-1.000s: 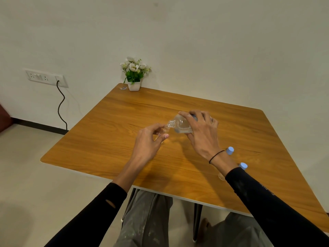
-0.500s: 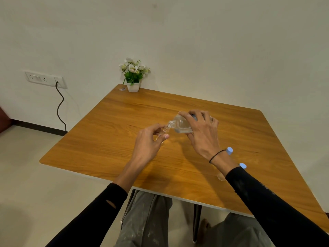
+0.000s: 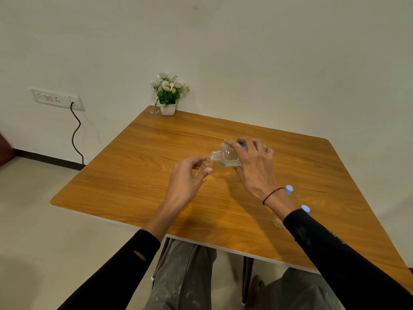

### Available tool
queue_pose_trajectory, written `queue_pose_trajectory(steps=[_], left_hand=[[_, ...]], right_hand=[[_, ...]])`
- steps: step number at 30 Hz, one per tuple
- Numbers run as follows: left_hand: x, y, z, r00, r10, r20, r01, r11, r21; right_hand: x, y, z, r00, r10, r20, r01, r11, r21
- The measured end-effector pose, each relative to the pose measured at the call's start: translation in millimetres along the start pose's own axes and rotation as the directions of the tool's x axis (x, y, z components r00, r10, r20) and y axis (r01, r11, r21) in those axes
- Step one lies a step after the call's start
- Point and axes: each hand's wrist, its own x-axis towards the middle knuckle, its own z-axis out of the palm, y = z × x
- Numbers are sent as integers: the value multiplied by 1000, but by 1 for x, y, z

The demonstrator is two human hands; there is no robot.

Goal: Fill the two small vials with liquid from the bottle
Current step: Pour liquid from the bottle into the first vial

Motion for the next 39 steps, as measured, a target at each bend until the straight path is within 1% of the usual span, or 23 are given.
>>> queue_pose_trajectory(steps=[16,22,24,26,29,33,36,39], left_hand=[[3,-3,1,1000,0,1,0,999,-39],[4,-2,0,999,-15,-33,10,987,-160],[5,-1,-2,999,-9,-47,1,983,-182],[7,-1,-4,999,-6,-52,-3,984,-176],[8,-3,-4,999,-14,-45,6,987,-161],[7,-11,-2,999,-37,-24,33,988,-153],[4,-16,2,998,-71,3,70,985,-156],[0,-22,7,994,-103,41,108,982,-155]], right_hand=[[1,-5,-4,1000,19,17,-19,1000,-13],[-6,-12,-3,996,75,45,-77,996,36],[-10,-14,-1,995,93,48,-96,992,80],[-12,-16,3,989,139,55,-147,975,168],[-12,-18,9,972,228,63,-236,917,321],[-13,-20,15,950,300,80,-303,840,451],[-13,-23,19,926,364,103,-362,770,525],[-14,-26,25,904,405,134,-406,720,563]])
